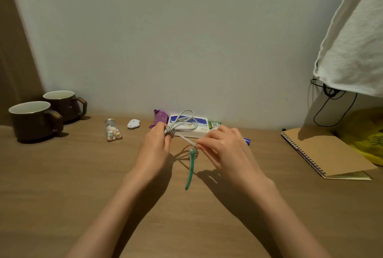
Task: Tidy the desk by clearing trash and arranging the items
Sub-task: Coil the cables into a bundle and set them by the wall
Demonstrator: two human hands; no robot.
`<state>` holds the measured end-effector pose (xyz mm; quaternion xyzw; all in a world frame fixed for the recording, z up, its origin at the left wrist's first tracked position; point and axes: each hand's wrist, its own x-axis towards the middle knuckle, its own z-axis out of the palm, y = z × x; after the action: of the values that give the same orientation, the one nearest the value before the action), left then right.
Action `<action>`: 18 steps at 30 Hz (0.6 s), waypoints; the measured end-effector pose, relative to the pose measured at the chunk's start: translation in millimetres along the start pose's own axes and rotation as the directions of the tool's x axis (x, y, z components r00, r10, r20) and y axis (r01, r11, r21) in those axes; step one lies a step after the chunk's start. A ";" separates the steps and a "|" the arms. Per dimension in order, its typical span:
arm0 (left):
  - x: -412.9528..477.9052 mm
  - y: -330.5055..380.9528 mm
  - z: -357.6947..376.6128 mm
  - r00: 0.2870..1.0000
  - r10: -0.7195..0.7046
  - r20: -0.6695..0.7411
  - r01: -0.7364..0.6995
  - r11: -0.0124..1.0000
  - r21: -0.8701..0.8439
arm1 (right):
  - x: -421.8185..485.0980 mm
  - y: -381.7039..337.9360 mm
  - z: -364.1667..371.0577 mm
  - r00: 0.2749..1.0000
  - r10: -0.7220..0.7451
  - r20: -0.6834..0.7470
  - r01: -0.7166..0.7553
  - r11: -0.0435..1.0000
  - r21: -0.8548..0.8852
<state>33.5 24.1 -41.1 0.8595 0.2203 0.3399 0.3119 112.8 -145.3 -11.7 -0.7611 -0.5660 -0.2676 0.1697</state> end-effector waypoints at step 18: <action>-23.1 51.6 -17.9 0.755 0.424 0.500 -0.025 0.781 -0.623 | 2.5 47.2 -45.8 0.943 0.248 0.224 -0.330 0.584 0.742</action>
<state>13.7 -19.2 -5.7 0.8047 -0.1193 0.1275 0.5674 148.4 -183.4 28.5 -0.7087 -0.5016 0.0678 0.4915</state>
